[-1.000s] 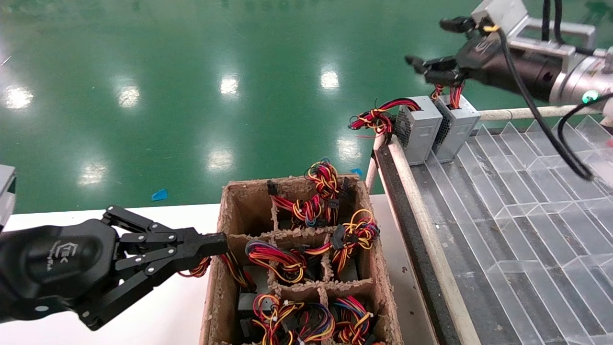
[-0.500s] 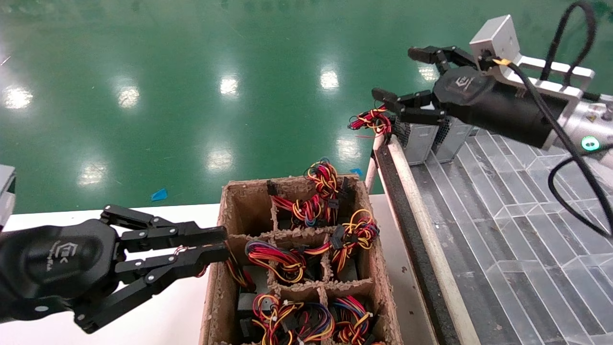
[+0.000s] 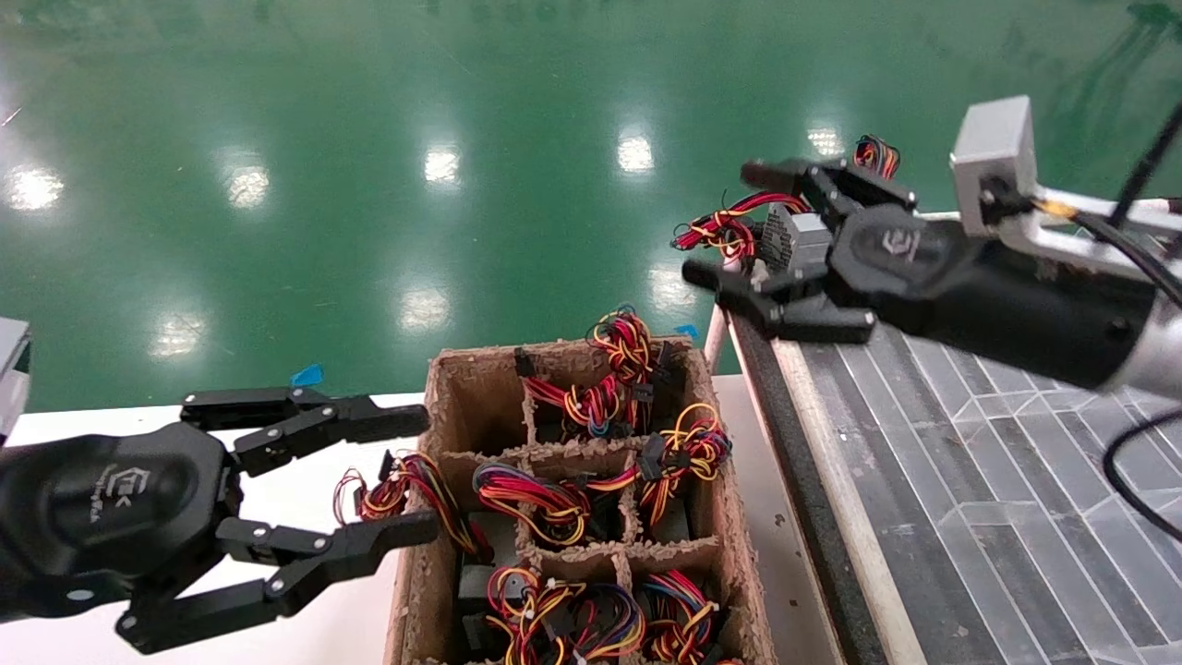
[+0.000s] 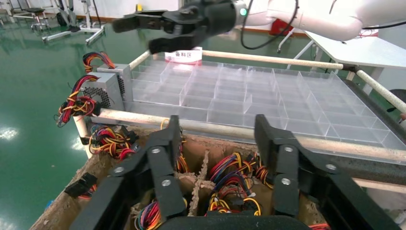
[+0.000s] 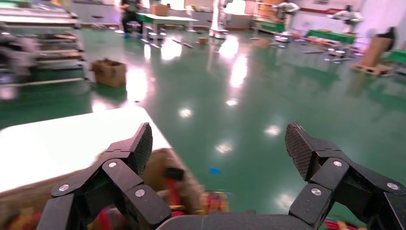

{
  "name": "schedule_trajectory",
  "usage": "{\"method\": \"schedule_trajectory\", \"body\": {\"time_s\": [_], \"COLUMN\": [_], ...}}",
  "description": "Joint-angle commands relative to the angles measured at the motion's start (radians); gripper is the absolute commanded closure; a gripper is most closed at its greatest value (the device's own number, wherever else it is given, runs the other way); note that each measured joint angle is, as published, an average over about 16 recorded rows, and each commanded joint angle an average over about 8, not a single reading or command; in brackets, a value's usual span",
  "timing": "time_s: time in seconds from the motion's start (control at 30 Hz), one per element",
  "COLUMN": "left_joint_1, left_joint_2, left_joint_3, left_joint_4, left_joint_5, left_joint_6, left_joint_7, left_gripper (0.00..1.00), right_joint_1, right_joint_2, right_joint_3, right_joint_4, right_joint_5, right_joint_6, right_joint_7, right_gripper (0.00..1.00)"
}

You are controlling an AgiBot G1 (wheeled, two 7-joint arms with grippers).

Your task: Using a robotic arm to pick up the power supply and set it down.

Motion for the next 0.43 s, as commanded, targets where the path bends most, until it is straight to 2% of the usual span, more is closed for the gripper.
{"method": "schedule_trajectory", "body": {"time_s": [0.03, 0.27, 0.43], "left_joint_1": [0.0, 0.0, 0.0], "left_joint_2": [0.0, 0.0, 0.0], "left_joint_3": [0.0, 0.0, 0.0], "left_joint_4": [0.0, 0.0, 0.0], "left_joint_5": [0.0, 0.0, 0.0], "left_joint_6": [0.0, 0.0, 0.0], "left_joint_7": [0.0, 0.0, 0.0], "left_gripper": [0.0, 0.0, 0.04], "right_joint_1": [-0.029, -0.131, -0.183], "right_joint_2": [0.015, 0.066, 0.092], "right_joint_3": [0.021, 0.092, 0.128], "right_joint_4": [0.042, 0.186, 0.26], "right_joint_5": [0.004, 0.017, 0.024], "right_joint_6": [-0.021, -0.094, -0.131], "right_joint_7": [0.026, 0.115, 0.16], "right_gripper": [0.0, 0.0, 0.0]}}
